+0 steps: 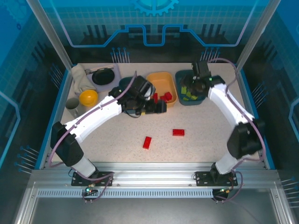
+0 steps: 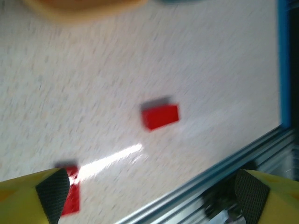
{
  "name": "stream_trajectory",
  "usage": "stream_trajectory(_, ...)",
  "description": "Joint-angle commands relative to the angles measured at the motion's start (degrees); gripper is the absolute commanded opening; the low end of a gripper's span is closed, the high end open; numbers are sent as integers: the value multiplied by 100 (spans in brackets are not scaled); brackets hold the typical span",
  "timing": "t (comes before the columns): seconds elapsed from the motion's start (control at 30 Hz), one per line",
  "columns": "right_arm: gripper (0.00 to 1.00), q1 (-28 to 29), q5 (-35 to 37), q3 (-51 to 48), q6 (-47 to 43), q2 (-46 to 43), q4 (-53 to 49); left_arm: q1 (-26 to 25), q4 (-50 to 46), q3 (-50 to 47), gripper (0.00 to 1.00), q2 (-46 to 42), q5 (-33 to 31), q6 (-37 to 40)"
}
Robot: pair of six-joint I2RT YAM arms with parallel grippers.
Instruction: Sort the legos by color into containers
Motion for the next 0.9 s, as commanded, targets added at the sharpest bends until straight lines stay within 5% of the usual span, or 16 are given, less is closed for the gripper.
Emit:
stream_trajectory(0.0,67,526,-83,-1152,-957,-874,105,-344,-966,-586,94,-173,-387,479)
stream_trajectory(0.3,69,2247,-567,-3206,-1709,-3051,-98,-826,-734,-1740,88,-8,-326,243)
stream_trajectory(0.87,69,2396,-529,-3543,-1633,-3541,-343,-871,-157,-1671,70,1303,-501,355)
